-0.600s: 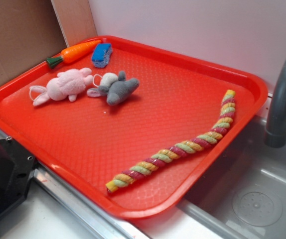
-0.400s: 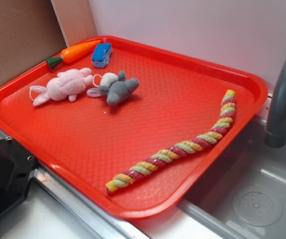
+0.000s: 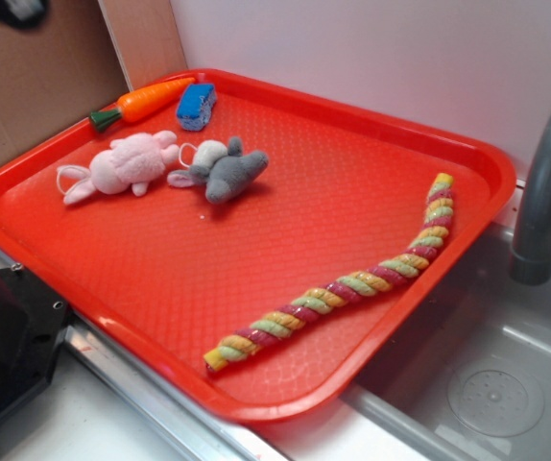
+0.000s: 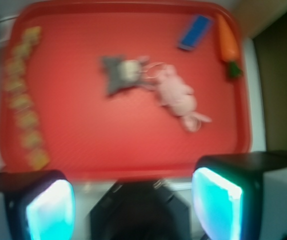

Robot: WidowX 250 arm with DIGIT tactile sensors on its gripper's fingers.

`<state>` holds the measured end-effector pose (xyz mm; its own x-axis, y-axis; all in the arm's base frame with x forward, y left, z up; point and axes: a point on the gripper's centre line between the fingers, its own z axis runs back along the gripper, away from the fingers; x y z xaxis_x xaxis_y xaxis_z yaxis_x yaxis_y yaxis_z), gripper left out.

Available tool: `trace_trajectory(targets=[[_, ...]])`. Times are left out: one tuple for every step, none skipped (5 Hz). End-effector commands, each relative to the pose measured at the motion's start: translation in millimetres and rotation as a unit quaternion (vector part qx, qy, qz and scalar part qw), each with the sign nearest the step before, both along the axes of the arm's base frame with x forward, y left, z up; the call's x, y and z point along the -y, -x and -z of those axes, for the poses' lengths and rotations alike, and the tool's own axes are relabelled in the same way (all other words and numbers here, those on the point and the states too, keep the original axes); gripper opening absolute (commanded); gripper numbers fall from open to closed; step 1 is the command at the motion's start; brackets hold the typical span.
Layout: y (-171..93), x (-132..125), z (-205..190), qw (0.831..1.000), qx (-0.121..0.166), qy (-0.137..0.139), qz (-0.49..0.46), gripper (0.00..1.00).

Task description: Grab the blue sponge.

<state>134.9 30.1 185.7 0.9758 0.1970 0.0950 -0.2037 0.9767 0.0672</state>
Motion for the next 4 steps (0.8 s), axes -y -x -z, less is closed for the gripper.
trace_trajectory(targets=[[-70.0, -45.2, 44.8, 0.989, 0.088, -0.009, -0.119, 1.0], [-115.8, -49.4, 72.6, 0.989, 0.105, -0.004, -0.105, 1.0], [-122.7, -39.7, 64.5, 0.99, 0.115, 0.0, -0.083, 1.0], [-122.7, -39.7, 64.5, 0.99, 0.115, 0.0, -0.083, 1.0]])
